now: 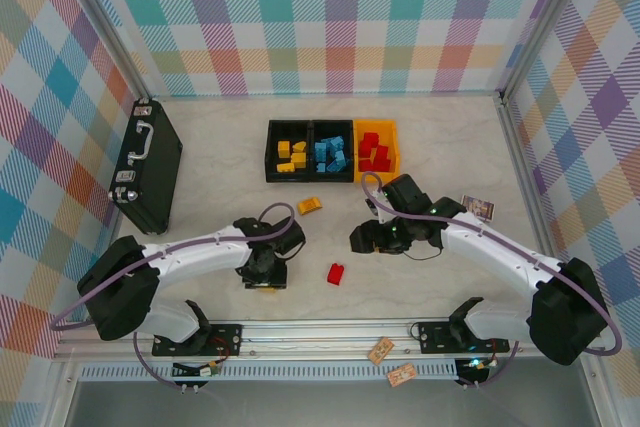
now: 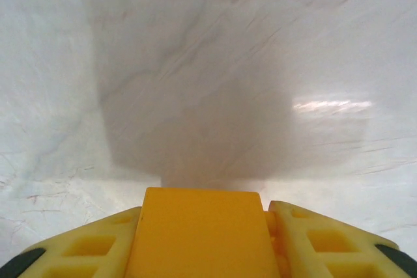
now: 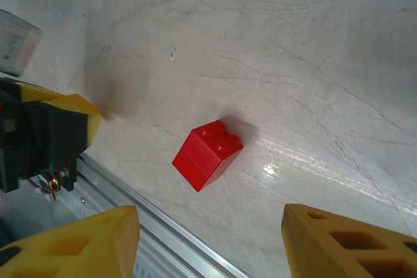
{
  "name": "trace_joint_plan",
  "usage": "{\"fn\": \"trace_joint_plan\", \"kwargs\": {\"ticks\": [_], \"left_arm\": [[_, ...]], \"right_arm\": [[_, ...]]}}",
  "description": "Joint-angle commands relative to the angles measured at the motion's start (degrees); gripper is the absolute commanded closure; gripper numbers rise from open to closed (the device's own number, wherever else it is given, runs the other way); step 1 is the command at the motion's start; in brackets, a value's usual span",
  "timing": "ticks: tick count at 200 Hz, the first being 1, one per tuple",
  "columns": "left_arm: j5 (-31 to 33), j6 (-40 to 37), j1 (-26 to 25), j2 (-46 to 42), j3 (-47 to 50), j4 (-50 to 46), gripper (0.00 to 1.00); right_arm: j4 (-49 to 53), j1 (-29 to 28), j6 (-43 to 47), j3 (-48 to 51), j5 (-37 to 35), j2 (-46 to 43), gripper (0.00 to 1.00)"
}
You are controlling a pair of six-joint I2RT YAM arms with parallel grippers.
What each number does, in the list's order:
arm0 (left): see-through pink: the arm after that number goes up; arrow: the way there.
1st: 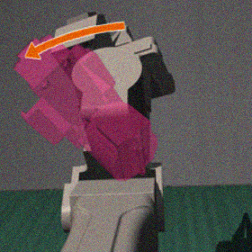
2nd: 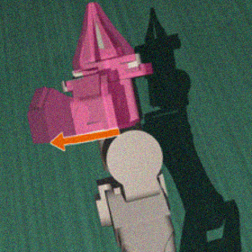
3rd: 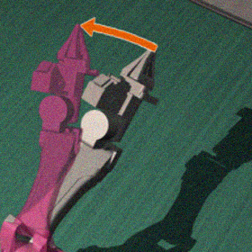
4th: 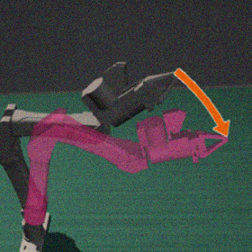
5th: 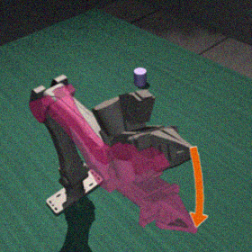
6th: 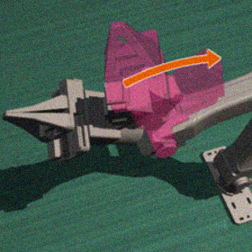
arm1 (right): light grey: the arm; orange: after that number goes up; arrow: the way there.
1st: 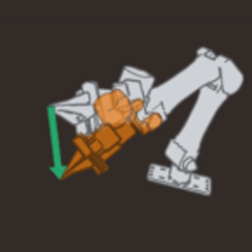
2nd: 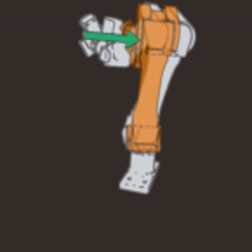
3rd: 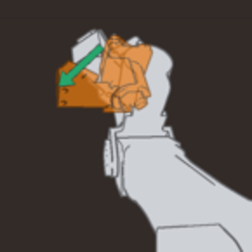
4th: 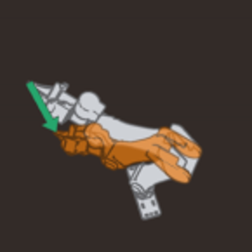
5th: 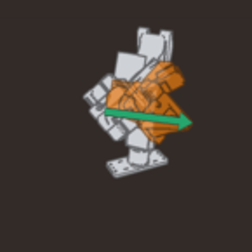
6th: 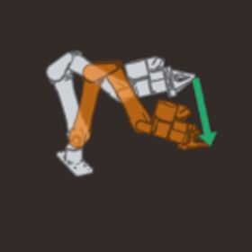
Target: Sort the legos into containers by color
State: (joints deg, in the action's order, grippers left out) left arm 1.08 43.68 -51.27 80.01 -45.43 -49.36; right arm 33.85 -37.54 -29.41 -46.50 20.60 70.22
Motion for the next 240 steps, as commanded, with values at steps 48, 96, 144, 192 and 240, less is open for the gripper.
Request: {"fn": "trace_joint_plan", "kwargs": {"ticks": [48,96,144,192,240], "left_arm": [[7.51,-5.28,3.58,2.98,-16.49,-4.82,0.69],[9.66,-9.95,9.53,8.95,-27.55,-5.03,0.69],[10.23,-15.09,16.64,16.74,-38.12,-4.86,0.69],[11.01,-19.94,21.35,28.4,-51.48,-5.93,0.69],[13.04,-22.46,24.04,40.33,-63.19,-7.83,0.69]], "right_arm": [[-1.07,-0.34,-2.31,0.3,-2.23,-2.53,0.41],[-1.67,-0.34,-4.31,1.75,-3.75,-4.59,0.4],[-1.93,-0.34,-5.95,2.55,-4.93,-5.7,0.41],[-1.27,-0.33,-7.05,2.56,-6.26,-6.06,0.41],[-0.55,-0.34,-8.03,2.08,-7.4,-6.21,0.41]]}}
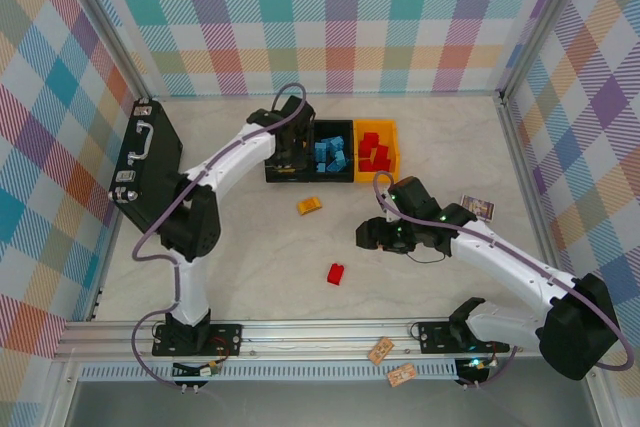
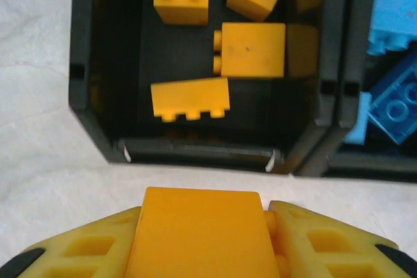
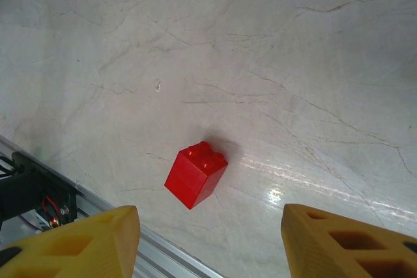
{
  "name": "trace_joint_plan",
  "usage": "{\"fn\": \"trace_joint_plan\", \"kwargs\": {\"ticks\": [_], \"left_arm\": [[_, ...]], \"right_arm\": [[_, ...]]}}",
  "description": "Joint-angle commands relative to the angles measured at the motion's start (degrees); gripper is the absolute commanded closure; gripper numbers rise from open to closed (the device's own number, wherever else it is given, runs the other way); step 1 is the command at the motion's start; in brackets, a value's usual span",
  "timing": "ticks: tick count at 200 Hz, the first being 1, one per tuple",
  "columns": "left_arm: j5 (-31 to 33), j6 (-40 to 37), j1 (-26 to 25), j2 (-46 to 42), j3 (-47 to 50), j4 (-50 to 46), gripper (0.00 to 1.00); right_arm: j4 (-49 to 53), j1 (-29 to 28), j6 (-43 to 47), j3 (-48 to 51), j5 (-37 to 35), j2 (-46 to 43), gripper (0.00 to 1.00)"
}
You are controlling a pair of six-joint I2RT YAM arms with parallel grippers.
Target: Sort the legos into containers by color
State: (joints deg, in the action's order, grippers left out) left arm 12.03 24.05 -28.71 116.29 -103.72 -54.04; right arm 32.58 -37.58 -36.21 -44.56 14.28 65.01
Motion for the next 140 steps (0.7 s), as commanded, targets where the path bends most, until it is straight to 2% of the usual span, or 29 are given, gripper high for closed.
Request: {"fn": "trace_joint_plan", "kwargs": {"ticks": [1,78,110,140], "left_arm": [[2.1,-2.89,1.47,4.22,-5.08,-3.12,0.69],[5.26,-6.12,2.07,16.95,-23.22,-8.9,0.64],[6.14,-5.99,2.14,17.35,-24.69,-9.88,0.46],[5.29,-5.67,1.94,14.89,-23.86,-9.96,0.38]], "right_arm": [[0.82,-0.3,-1.28,0.15,-1.09,-1.02,0.41],[1.69,-0.25,-2.09,0.14,-2.2,-0.68,0.4],[1.79,-0.3,-1.85,-0.3,-2.33,-0.13,0.41],[1.01,-0.3,-1.72,-0.44,-1.81,0.64,0.4]]}}
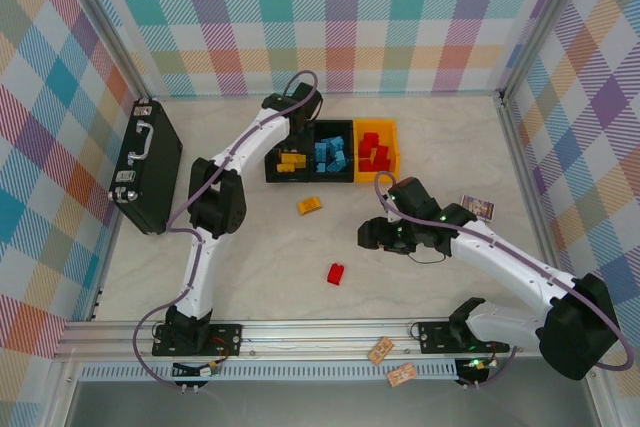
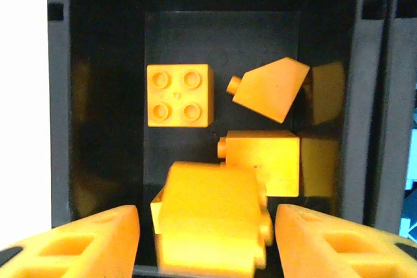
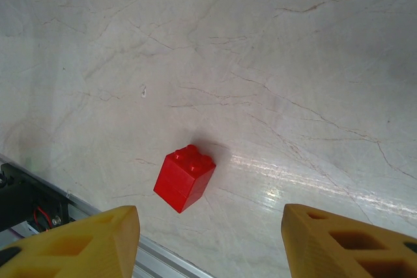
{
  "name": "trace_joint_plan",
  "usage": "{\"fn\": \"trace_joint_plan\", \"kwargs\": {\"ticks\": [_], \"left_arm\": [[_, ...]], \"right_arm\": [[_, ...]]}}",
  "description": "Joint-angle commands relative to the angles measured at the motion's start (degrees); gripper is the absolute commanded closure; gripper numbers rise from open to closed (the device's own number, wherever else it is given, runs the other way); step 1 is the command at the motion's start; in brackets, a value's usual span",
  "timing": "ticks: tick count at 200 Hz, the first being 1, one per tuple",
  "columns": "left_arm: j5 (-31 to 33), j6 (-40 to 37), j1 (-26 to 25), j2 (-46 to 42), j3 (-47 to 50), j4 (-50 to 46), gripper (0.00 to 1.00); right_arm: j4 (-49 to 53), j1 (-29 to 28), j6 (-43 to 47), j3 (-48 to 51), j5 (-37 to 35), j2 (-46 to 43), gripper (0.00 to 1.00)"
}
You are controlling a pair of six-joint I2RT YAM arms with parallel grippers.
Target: Sort the legos into containers by color
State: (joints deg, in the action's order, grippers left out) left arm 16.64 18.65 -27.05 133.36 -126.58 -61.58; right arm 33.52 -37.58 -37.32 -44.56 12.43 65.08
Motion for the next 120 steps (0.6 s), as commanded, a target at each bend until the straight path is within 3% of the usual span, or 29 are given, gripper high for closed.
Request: {"fn": "trace_joint_plan", "kwargs": {"ticks": [1,40,120], "left_arm": [[0.72,-0.28,0.26,-2.29,-0.97,-2.37,0.38],[-0.72,0.13,-0.21,-8.95,3.25,-1.29,0.38],[-8.54,0.51,-3.74,-28.23,28.49,8.29,0.38]], "right_arm": [[0.02,-0.3,-0.63,-0.44,0.1,0.57,0.4],[-1.02,-0.3,-0.28,-0.91,0.59,1.7,0.41],[-0.84,-0.3,0.42,-1.57,0.88,2.5,0.4]]}}
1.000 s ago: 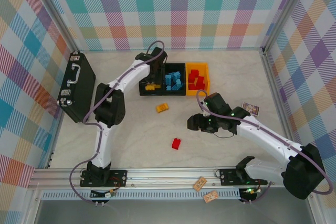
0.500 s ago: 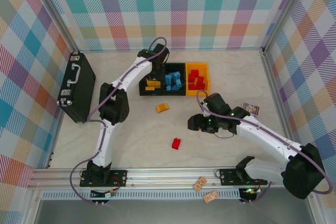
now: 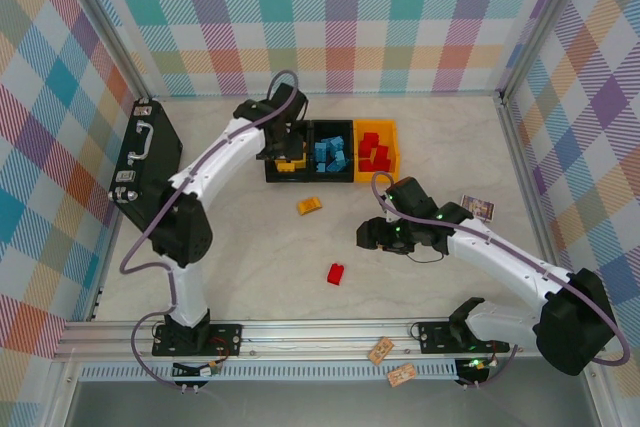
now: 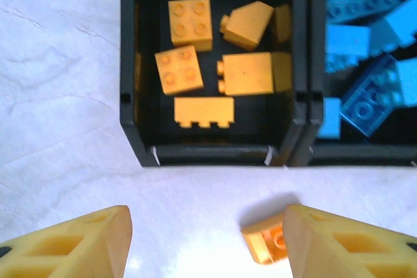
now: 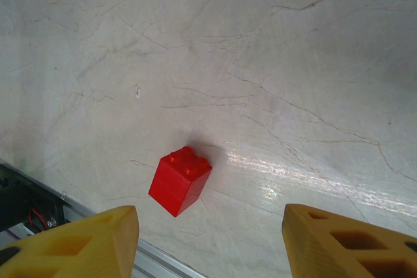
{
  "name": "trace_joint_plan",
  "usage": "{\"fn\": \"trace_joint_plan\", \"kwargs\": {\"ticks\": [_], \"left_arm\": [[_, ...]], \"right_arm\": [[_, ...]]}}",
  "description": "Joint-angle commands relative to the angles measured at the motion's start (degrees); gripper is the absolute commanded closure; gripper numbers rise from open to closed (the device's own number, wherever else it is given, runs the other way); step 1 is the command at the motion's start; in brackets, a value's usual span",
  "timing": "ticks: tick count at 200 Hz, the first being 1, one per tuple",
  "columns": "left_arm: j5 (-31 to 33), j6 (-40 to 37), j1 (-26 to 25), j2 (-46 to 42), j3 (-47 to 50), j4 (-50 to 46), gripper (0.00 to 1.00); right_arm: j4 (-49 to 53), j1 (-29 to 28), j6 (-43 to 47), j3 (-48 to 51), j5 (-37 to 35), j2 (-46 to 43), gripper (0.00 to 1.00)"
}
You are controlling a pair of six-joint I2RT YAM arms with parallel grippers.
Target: Sort the legos into containers by color
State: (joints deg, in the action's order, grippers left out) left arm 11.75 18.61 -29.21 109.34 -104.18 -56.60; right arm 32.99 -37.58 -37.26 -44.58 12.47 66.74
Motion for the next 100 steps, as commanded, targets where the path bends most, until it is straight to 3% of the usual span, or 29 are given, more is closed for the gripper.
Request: {"fn": "trace_joint_plan", "kwargs": {"ticks": [1,46,100], "left_arm": [[-3.7,0.55,-1.61,-4.39,6.4,3.41,0.38],[-8.39,4.51,-2.86,-13.69,20.96,8.95,0.37],[-13.59,11.16,-2.79,-29.22,41.72,13.88,0.37]], "right_arm": [[-0.35,-0.3,0.35,-1.55,0.86,0.84,0.4],[3.78,-1.49,0.32,-3.9,0.54,3.6,0.38],[4.06,-7.97,-1.6,-5.89,0.16,9.82,0.33]]}}
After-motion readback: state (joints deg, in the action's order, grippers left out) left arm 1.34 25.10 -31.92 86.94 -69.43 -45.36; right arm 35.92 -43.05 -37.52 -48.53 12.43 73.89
